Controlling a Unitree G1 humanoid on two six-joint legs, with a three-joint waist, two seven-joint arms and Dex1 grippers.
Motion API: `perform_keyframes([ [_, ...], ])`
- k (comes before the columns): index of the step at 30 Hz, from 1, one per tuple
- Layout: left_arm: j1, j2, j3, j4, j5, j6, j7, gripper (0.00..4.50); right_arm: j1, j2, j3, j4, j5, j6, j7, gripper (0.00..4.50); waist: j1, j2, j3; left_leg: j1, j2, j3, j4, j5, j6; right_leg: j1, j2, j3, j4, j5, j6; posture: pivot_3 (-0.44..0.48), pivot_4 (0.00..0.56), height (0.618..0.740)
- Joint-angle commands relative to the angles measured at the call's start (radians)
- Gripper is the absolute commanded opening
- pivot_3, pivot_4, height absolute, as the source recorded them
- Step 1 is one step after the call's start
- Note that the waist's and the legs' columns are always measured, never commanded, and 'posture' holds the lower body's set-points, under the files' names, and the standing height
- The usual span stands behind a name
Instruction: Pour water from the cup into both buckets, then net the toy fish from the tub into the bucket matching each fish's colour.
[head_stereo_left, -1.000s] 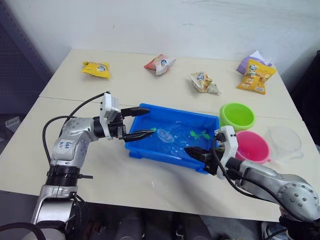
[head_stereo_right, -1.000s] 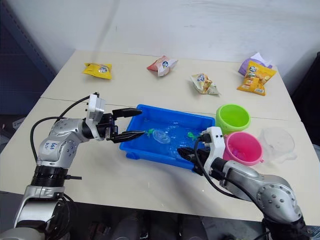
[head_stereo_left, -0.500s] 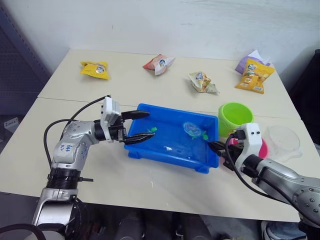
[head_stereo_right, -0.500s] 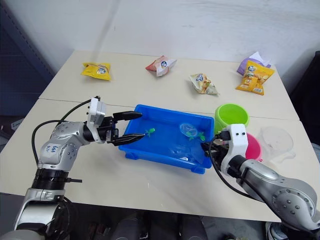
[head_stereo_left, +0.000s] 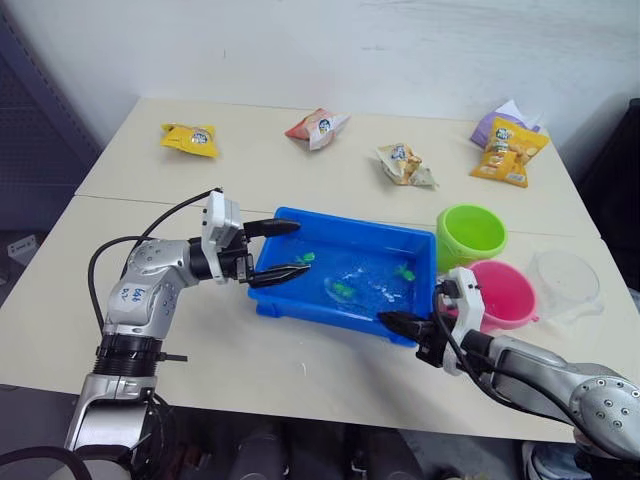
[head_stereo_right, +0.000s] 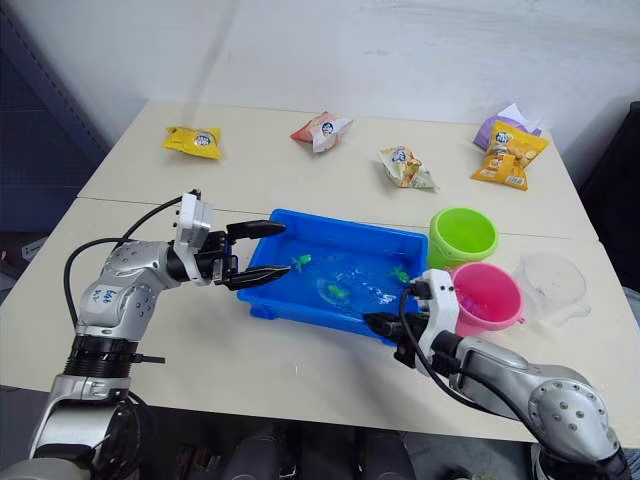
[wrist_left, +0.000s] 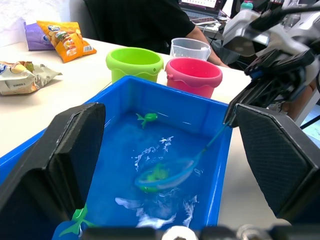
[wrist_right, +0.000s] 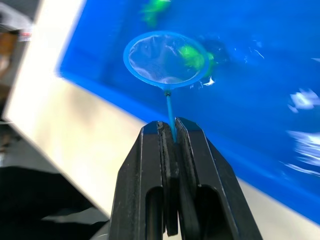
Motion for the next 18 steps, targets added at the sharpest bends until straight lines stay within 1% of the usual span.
perform_keyframes([
  [1, -0.009, 0.004, 0.015, -0.018, -0.006, -0.014, -0.002, 4.43, 0.011, -0.076, -0.04, -0.075, 0.035, -0.022, -0.002, 0.0, 0.0, 0.0, 0.0, 0.0, 0.0, 0.0, 0.0, 0.0, 0.0, 0.0, 0.0, 0.0, 0.0, 0.0, 0.0, 0.0, 0.15, 0.738],
  [5, -0.007, -0.001, 0.01, -0.017, -0.005, -0.014, -0.002, 4.43, 0.053, -0.145, -0.11, -0.063, 0.024, -0.064, -0.027, 0.0, 0.004, 0.0, 0.0, -0.001, 0.0, -0.001, 0.0, 0.0, 0.0, 0.0, 0.0, -0.001, -0.002, 0.0, 0.001, 0.0, 0.15, 0.738],
  [8, -0.008, -0.01, 0.003, -0.014, -0.005, -0.015, -0.004, 4.43, 0.072, -0.163, -0.123, -0.046, 0.028, -0.086, -0.037, 0.0, 0.003, 0.0, 0.0, -0.001, 0.0, 0.0, 0.0, 0.0, 0.0, 0.0, 0.0, -0.001, -0.002, 0.001, 0.001, 0.0, 0.15, 0.738],
  [11, -0.015, -0.018, -0.002, -0.007, -0.001, -0.019, -0.006, 4.43, 0.071, -0.179, -0.092, -0.022, 0.011, -0.081, -0.09, 0.0, 0.0, 0.0, 0.0, -0.001, 0.0, 0.0, 0.0, 0.0, 0.0, 0.0, 0.0, -0.001, -0.002, 0.001, 0.001, 0.0, 0.15, 0.738],
  [13, -0.019, -0.019, -0.002, -0.002, 0.0, -0.02, -0.008, 4.43, 0.056, -0.194, -0.065, -0.01, 0.019, -0.077, -0.156, 0.0, 0.0, 0.0, 0.0, -0.001, 0.0, 0.0, 0.0, 0.0, 0.0, 0.0, 0.0, -0.001, -0.002, 0.001, 0.001, 0.0, 0.15, 0.738],
  [15, -0.023, -0.018, -0.002, 0.002, 0.002, -0.022, -0.012, 4.43, 0.021, -0.225, -0.021, 0.001, 0.073, -0.072, -0.233, 0.0, 0.0, 0.0, 0.0, -0.001, 0.0, 0.0, 0.0, 0.0, 0.0, 0.0, 0.0, -0.001, -0.002, 0.001, 0.001, 0.0, 0.15, 0.738],
  [18, -0.025, -0.018, -0.002, 0.007, 0.003, -0.025, -0.013, 4.43, -0.028, -0.237, 0.022, 0.019, 0.101, -0.069, -0.274, 0.0, 0.0, 0.0, 0.0, -0.001, 0.0, 0.0, 0.0, 0.0, 0.0, 0.0, 0.0, -0.001, -0.002, 0.001, 0.001, 0.0, 0.15, 0.738],
])
